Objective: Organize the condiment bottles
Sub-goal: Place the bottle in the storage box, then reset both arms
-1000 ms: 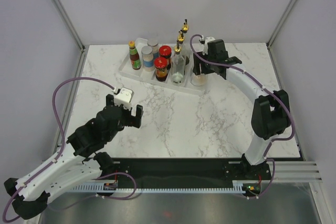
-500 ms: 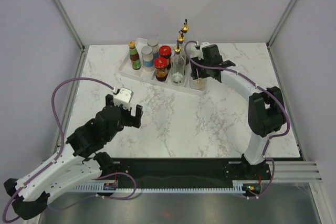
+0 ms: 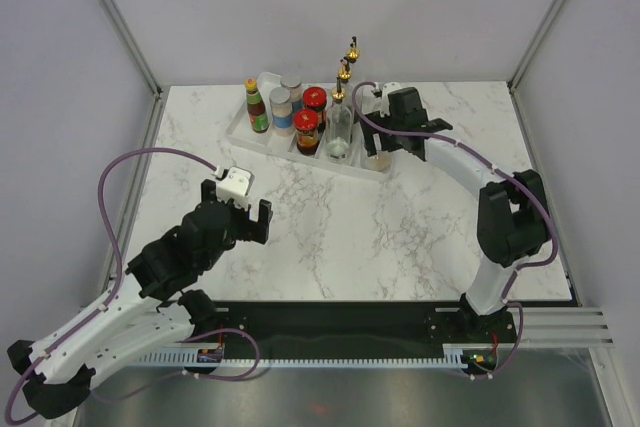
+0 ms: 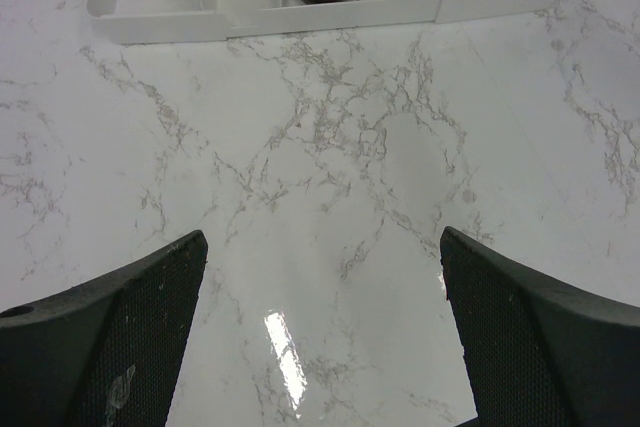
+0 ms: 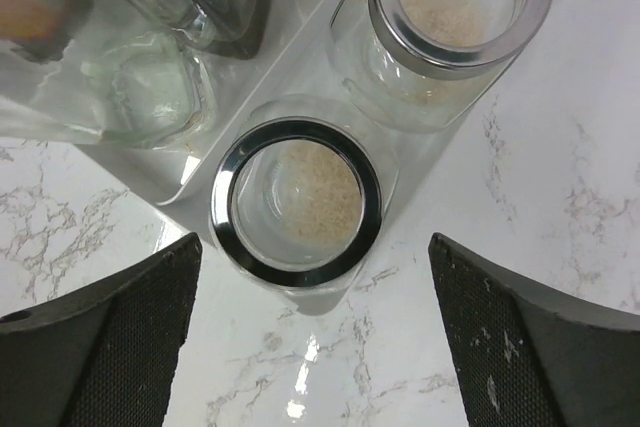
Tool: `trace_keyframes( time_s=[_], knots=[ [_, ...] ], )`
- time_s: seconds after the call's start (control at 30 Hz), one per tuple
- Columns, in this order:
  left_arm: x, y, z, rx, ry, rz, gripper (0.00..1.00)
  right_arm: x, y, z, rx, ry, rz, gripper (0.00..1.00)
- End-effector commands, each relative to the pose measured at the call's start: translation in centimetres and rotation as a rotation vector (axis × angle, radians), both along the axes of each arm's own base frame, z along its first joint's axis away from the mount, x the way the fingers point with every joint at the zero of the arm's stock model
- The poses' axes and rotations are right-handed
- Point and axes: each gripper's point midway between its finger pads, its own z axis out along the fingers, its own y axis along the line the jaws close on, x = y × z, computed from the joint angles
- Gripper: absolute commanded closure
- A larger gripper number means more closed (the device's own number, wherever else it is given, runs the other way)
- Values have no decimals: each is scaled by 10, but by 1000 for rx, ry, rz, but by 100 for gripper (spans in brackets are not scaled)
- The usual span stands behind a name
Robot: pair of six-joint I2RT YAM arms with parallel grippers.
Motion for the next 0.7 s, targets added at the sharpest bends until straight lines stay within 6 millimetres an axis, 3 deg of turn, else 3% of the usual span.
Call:
trace_keyframes(
  time_s=[0.0, 0.13, 0.17, 0.23, 0.27, 0.3, 0.33, 0.4, 0.43, 0.5, 0.53, 0.6, 0.63, 0.67],
  knots=[
    [4, 0, 6, -3, -35, 2, 0, -6, -5, 51, -22, -113, 45, 2],
    [4, 1, 7, -4, -38, 5, 0, -26, -16, 69, -84, -142, 132, 2],
    [4, 1, 8, -7, -41, 6, 0, -34, -22, 85, -77, -175, 156, 2],
    [5, 3, 9, -9, -46, 15, 0, -45, -31, 88, -60, -180, 152, 2],
    [5, 4, 11, -12, -52, 21, 0, -51, -39, 105, -23, -214, 148, 2],
    [6, 5, 12, -11, -60, 30, 0, -57, -46, 103, -7, -206, 133, 2],
    [7, 9, 14, -12, -63, 45, 0, -63, -55, 119, 14, -245, 113, 2],
    [9, 12, 18, -39, -74, 62, 0, -68, -77, 122, 49, -250, 69, 2],
    [14, 19, 19, -46, -78, 94, 0, -75, -84, 137, 67, -288, 55, 2],
    [19, 20, 21, -81, -77, 94, 0, -81, -109, 139, 81, -298, 0, 2],
    [26, 30, 20, -89, -69, 140, 0, -87, -117, 150, 79, -334, -20, 2],
    [35, 27, 13, -130, -19, 116, 0, -94, -136, 146, 63, -338, -76, 2],
    [44, 42, 11, -149, -4, 179, 0, -99, -144, 151, 59, -359, -100, 2],
    [47, 42, 9, -171, 17, 166, 0, -103, -145, 143, 60, -345, -105, 2]
  ],
)
